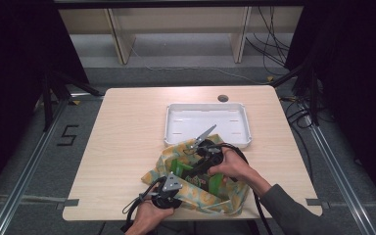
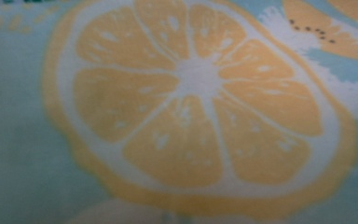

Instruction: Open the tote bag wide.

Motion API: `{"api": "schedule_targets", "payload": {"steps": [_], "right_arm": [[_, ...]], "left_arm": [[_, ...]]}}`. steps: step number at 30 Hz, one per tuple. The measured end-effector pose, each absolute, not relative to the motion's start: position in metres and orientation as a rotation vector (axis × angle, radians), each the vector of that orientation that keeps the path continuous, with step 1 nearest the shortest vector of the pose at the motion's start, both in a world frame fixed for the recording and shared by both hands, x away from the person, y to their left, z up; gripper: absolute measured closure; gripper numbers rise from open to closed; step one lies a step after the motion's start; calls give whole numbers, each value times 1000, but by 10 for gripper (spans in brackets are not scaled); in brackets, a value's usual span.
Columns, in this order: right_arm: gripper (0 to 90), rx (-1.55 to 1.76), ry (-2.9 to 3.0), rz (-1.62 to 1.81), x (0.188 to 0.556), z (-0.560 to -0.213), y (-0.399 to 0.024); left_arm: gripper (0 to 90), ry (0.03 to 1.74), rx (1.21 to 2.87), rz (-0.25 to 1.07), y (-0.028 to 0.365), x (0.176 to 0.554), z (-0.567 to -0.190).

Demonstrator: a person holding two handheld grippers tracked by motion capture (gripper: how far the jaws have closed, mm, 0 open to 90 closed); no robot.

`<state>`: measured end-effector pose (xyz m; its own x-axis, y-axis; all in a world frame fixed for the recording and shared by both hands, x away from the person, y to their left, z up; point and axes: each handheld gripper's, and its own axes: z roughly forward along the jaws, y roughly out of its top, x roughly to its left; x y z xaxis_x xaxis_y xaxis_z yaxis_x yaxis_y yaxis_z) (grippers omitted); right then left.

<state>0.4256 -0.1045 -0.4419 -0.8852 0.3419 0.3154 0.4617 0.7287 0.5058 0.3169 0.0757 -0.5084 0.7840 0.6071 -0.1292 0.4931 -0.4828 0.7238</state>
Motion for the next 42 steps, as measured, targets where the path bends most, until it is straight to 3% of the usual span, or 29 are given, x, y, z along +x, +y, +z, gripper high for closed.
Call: {"api": "schedule_targets", "payload": {"steps": [8, 24, 34, 42], "right_arm": [[755, -604, -2778, -907, 424, -435, -108], [755, -610, -2838, -975, 421, -411, -124], [755, -643, -2815, -1055, 421, -397, -137], [755, -616, -2813, -1127, 423, -386, -147]], "left_arm": [[760, 756, 2184, 170, 80, 307, -494], [664, 784, 2113, 173, 100, 288, -474], [517, 786, 2141, 210, 116, 284, -465], [452, 794, 2170, 284, 127, 282, -459]]}}
